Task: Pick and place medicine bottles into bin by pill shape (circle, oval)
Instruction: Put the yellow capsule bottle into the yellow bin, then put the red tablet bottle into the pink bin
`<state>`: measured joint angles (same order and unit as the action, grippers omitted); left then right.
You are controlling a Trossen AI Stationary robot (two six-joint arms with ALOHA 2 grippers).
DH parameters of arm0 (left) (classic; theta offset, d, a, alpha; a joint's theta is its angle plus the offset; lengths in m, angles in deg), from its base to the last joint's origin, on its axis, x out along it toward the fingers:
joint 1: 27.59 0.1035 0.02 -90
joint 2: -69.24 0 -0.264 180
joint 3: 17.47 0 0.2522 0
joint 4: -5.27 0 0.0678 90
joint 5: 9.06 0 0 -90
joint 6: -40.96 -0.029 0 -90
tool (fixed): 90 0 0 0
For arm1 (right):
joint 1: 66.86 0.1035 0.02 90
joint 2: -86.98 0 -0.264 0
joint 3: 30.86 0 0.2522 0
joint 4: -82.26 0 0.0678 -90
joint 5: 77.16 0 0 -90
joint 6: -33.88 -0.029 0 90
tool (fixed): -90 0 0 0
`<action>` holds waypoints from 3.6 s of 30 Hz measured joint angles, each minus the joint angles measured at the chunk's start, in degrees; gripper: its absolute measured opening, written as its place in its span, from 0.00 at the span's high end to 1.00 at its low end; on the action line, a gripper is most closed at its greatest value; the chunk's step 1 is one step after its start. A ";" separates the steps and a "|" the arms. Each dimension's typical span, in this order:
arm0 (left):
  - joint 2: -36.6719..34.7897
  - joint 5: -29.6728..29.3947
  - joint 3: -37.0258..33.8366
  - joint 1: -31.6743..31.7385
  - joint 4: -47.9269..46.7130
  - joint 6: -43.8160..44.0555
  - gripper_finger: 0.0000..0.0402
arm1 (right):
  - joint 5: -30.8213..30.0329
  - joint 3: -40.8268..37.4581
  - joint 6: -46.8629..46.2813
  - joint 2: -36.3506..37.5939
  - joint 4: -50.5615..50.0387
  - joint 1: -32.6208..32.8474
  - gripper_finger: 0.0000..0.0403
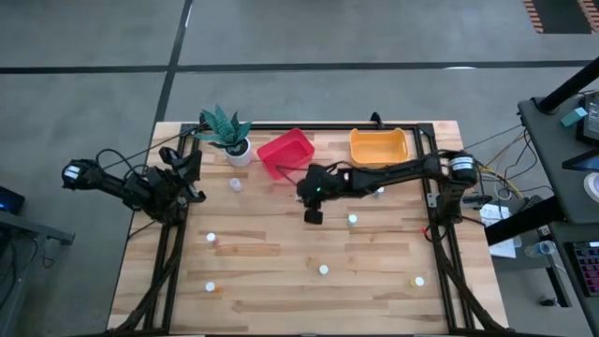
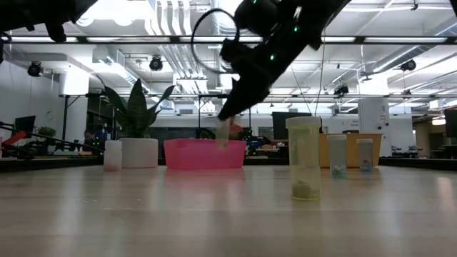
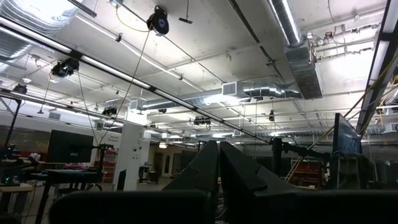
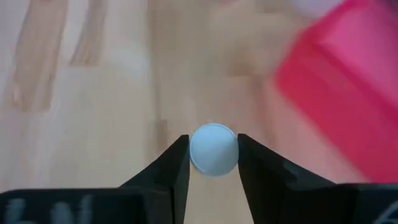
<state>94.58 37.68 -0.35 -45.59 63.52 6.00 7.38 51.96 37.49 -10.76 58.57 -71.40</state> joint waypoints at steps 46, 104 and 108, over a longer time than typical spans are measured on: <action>0.00 0.00 0.00 -0.02 -0.02 0.02 1.00 | -9.67 -29.03 -12.54 19.59 5.09 -33.87 0.69; 19.34 -10.98 26.21 0.06 -70.97 78.42 1.00 | -9.13 -43.08 5.19 58.69 14.94 -7.85 0.56; 22.77 -6.21 33.46 0.81 -97.35 101.92 1.00 | -9.15 -42.50 9.58 58.69 15.00 -9.03 0.56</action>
<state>117.35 31.47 33.11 -44.78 -33.83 107.92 -1.77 9.46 47.08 47.93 73.57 -80.43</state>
